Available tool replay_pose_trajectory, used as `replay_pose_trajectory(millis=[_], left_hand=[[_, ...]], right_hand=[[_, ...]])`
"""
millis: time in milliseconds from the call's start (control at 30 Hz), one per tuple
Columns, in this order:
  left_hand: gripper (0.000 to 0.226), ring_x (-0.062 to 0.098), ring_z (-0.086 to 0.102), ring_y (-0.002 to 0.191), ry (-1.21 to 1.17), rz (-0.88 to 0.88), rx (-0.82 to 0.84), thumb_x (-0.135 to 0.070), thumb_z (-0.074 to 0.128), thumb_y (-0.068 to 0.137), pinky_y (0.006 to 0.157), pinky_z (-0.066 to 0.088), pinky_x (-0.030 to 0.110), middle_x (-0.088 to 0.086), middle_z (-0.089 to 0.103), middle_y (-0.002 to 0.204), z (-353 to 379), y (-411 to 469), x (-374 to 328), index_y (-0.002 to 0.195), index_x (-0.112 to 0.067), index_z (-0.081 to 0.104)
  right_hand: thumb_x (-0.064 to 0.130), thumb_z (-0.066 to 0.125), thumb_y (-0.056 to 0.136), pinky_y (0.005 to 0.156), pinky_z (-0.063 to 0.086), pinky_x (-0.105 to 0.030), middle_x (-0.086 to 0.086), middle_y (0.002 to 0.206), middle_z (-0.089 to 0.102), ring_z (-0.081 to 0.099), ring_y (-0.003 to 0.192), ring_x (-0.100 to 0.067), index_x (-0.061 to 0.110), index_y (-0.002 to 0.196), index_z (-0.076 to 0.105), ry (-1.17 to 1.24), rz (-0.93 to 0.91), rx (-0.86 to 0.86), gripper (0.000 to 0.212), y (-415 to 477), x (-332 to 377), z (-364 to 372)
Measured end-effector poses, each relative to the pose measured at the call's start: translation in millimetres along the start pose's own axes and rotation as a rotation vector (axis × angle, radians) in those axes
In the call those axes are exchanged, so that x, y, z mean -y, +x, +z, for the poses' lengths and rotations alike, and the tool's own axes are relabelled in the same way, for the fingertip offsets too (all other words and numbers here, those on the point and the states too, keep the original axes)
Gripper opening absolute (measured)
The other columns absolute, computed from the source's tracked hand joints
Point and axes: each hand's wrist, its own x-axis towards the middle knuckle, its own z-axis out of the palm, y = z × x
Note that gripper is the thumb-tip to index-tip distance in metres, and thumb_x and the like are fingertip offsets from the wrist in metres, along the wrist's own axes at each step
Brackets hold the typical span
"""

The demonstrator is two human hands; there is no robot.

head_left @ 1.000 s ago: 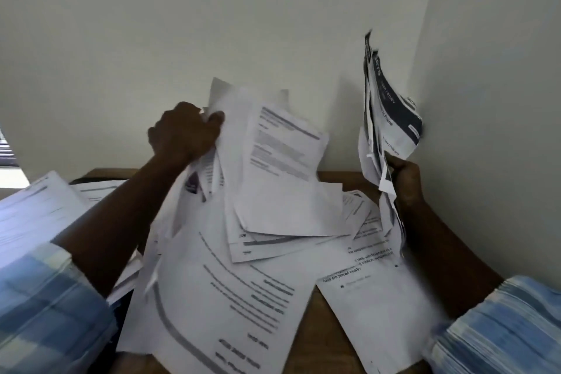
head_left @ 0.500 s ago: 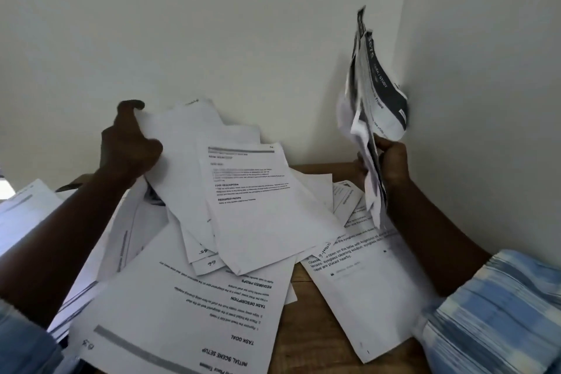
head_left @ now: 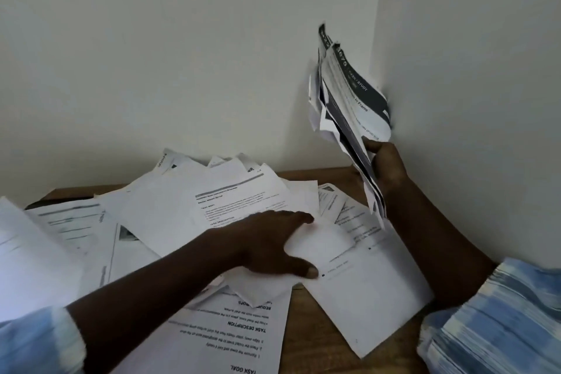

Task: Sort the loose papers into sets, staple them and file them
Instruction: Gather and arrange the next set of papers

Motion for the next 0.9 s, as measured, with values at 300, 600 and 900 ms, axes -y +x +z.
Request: replay_pose_trajectory(millis=[300, 600, 900], left_hand=[[0.101, 0.033, 0.062, 0.113, 0.433, -0.324, -0.214, -0.025, 0.068, 0.087, 0.089, 0.049, 0.038, 0.009, 0.063, 0.123, -16, -12, 38, 0.163, -0.025, 0.002], [0.097, 0.022, 0.015, 0.158, 0.037, -0.057, -0.083, -0.092, 0.044, 0.081, 0.125, 0.021, 0.055, -0.001, 0.008, 0.174, 1, 8, -6, 0.160, -0.043, 0.018], [0.066, 0.027, 0.058, 0.120, 0.021, -0.123, -0.409, -0.041, 0.059, 0.097, 0.096, 0.046, 0.040, 0.003, 0.062, 0.129, 20, 39, 0, 0.154, -0.035, 0.026]], right_hand=[[0.020, 0.080, 0.060, 0.103, 0.053, -0.056, -0.019, 0.135, 0.066, 0.066, 0.122, -0.039, 0.007, 0.138, 0.062, 0.166, 0.036, 0.073, 0.081, 38, -9, -16], [0.016, 0.057, 0.100, 0.045, 0.055, -0.025, -0.013, 0.090, 0.071, 0.071, 0.055, -0.020, -0.001, 0.136, 0.061, 0.089, -0.080, 0.011, 0.041, 13, 6, -9], [0.013, 0.050, 0.077, 0.033, 0.040, -0.015, -0.003, 0.040, 0.052, 0.051, 0.030, -0.013, 0.006, 0.067, 0.058, 0.126, -0.056, 0.114, 0.014, -15, 10, -1]])
